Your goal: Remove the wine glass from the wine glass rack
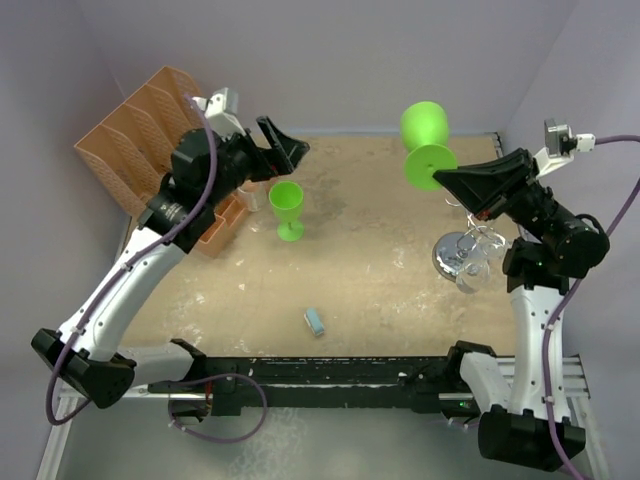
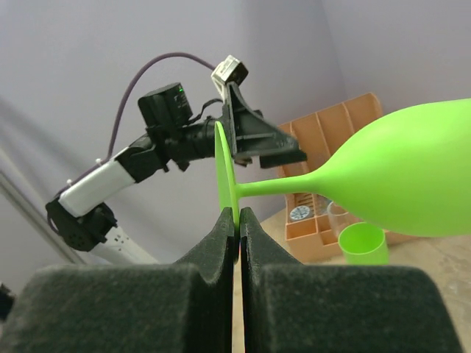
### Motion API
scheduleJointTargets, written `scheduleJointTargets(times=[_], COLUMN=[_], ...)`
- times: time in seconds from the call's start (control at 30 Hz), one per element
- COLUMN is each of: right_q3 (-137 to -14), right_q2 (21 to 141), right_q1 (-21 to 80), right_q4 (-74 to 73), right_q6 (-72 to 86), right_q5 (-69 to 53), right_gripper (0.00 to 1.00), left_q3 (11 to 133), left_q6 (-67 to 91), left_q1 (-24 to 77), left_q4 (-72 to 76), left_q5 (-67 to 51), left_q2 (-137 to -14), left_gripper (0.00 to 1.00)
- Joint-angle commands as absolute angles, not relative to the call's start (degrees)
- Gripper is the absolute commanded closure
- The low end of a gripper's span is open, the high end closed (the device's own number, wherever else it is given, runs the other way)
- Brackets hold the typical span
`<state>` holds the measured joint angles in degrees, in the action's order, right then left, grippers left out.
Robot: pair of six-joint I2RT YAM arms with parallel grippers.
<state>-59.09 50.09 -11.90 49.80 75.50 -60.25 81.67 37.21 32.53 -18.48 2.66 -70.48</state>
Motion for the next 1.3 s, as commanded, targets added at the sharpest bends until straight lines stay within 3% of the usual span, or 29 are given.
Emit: scheduleJointTargets(times=[0.0, 0.2, 0.43, 1.27], right_q3=[-58.7, -56.6, -56.8, -55.9], right_q2=[49.9, 51.2, 53.6, 62.8], right_q1=[-11.6, -10.1, -1.5, 8.8], right_q4=[66.4, 76.9, 80.4, 92.8], right_q6=[88.5, 99.0, 101.8, 108.7], right_q5=[-61.5, -59.9, -56.5, -54.4], right_gripper=[1.0, 1.0, 1.0, 1.0], left_q3=[80.1, 71.1, 69.8, 66.4], left_q6=[50.5, 74.6, 88.8, 93.0], left_q1=[25.6, 23.1, 23.2, 26.8], left_q4=[-2.9, 34.3, 56.6, 65.3], left_q5=[-18.7, -35.9, -41.0, -49.1], left_q2=[-68.3, -73.4, -80.1, -79.5], left_gripper=[0.03, 0.03, 0.03, 0.07])
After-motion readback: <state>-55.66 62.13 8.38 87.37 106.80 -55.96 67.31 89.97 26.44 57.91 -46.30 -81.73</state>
